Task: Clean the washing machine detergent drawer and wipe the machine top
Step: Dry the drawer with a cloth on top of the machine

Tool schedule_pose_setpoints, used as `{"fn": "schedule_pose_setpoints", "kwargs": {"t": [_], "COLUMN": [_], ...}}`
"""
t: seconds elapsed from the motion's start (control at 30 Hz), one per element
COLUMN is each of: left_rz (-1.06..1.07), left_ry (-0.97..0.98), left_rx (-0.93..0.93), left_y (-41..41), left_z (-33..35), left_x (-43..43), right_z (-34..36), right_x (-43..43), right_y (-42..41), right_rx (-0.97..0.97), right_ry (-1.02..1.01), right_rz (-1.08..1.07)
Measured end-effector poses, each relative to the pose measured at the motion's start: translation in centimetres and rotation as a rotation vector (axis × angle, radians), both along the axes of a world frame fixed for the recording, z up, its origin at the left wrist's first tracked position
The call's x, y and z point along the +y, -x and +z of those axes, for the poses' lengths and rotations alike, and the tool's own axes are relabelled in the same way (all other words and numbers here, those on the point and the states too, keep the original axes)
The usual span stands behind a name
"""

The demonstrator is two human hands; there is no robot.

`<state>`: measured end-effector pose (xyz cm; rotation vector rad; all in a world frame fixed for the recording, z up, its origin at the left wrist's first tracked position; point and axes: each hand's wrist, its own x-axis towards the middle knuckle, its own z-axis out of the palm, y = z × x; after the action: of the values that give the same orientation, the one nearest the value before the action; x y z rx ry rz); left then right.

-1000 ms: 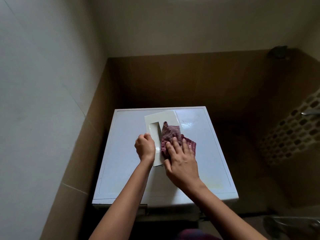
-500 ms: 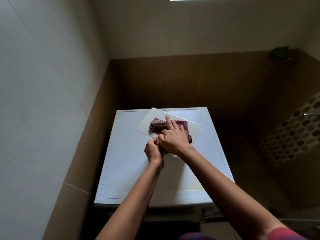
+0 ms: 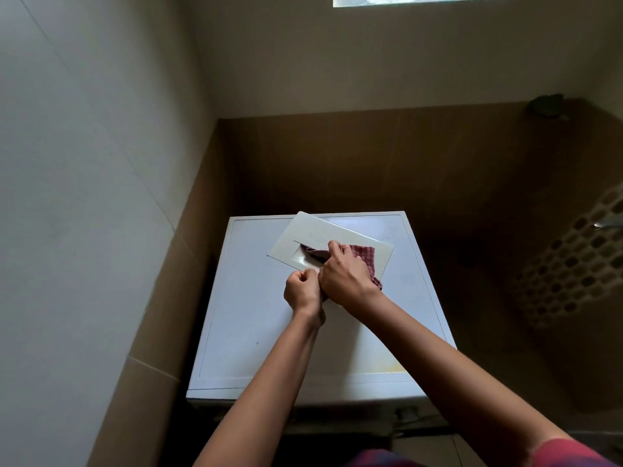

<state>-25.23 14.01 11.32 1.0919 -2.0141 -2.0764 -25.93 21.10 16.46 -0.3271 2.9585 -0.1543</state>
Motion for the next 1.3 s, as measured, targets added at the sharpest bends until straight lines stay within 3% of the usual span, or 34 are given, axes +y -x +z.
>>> {"fn": "schedule_pose_setpoints", "kwargs": {"t": [0.13, 0.4, 0.57, 0.7, 0.77, 0.9, 1.1, 1.3], "left_rz": [0.019, 0.018, -0.02, -0.01, -0.088, -0.205, -0.098, -0.06], "left_ry": [-0.046, -0.257, -0.328, -0.032, 0.021, -0.115, -0.156, -0.107], "left_rx": [0.007, 0.023, -0.021, -0.028, 0.021, 0.041, 0.006, -0.021], "left_y": [0.1, 0.1, 0.7, 1.9, 2.6, 4.0, 3.9, 3.2], "left_z": [0.0, 0.1, -0.1, -0.2, 0.0, 0.5, 0.1, 0.1], "left_x": [0.0, -0.1, -1.4, -3.8, -4.8, -6.1, -5.5, -4.9], "right_z": [-0.6, -1.9, -2.7, -3.5, -3.6, -3.1, -2.8, -2.9], "right_x": [1.4, 4.5, 5.0, 6.3, 6.9, 6.2, 2.2, -1.9], "right_y": [-0.9, -4.2, -4.7, -4.1, -3.7, -3.1, -2.1, -1.9], "right_rx": [0.066, 0.237, 0.455, 0.517, 0.52, 0.456, 0.345, 0.248], "right_ry": [0.213, 0.155, 0.227, 0.244, 0.261, 0.298, 0.161, 0.235], "right_rz": [-0.063, 0.118, 0.125, 0.167, 0.182, 0.089, -0.016, 0.052]}}
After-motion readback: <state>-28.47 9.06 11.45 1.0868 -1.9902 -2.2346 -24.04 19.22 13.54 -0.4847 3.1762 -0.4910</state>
